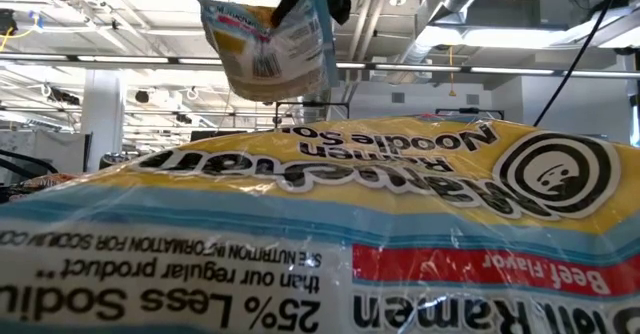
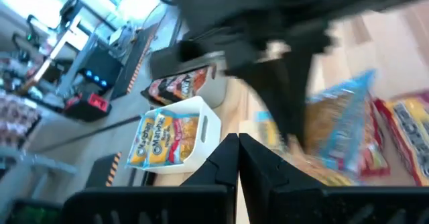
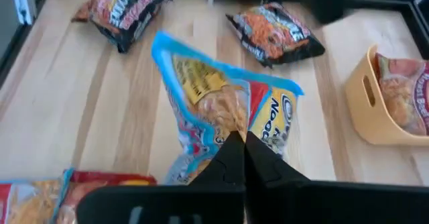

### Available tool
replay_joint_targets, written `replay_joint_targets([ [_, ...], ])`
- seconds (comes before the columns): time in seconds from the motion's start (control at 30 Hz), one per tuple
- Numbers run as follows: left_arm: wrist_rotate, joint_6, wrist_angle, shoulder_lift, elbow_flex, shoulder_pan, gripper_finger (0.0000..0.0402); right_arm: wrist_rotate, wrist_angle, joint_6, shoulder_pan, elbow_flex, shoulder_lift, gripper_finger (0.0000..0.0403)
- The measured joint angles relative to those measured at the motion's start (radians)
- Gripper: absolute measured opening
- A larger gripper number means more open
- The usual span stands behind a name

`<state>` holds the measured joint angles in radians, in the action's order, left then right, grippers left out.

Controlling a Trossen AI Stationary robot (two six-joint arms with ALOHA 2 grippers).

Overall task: Sort Maruchan noodles
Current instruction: Put the blue noodle pack into the white bin

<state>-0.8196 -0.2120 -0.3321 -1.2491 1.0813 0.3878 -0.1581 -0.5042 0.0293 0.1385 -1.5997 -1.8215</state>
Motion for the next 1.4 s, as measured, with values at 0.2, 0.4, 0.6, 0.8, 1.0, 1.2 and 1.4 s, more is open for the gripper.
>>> replay_joint_targets([
  [0.2,0.0,0.049,-0.047,0.0,0.044,-0.013,0.0,-0.139,-0.104,-0.058,0.003,0.0,0.003,0.0004],
  [0.4,0.0,0.049,-0.067,0.0,0.051,-0.013,0.0,-0.197,-0.193,-0.097,-0.028,0.0,0.003,0.0004],
  [0.6,0.0,0.052,-0.083,0.0,0.052,-0.013,0.0,-0.224,-0.264,-0.142,-0.072,0.0,0.004,0.0004],
  [0.8,0.0,0.052,-0.083,0.0,0.052,-0.013,0.0,-0.279,-0.321,-0.217,-0.127,0.0,0.004,0.0004],
  [1.0,0.0,0.052,-0.082,0.0,0.052,-0.013,0.0,-0.291,-0.329,-0.308,-0.203,0.001,0.017,0.0004],
  [1.2,0.0,0.052,-0.084,0.0,0.052,-0.013,0.0,-0.295,-0.312,-0.43,-0.289,0.001,0.037,0.0003],
  [1.4,0.0,0.052,-0.088,0.0,0.052,-0.013,0.0,-0.295,-0.301,-0.593,-0.383,0.001,0.036,0.0003],
])
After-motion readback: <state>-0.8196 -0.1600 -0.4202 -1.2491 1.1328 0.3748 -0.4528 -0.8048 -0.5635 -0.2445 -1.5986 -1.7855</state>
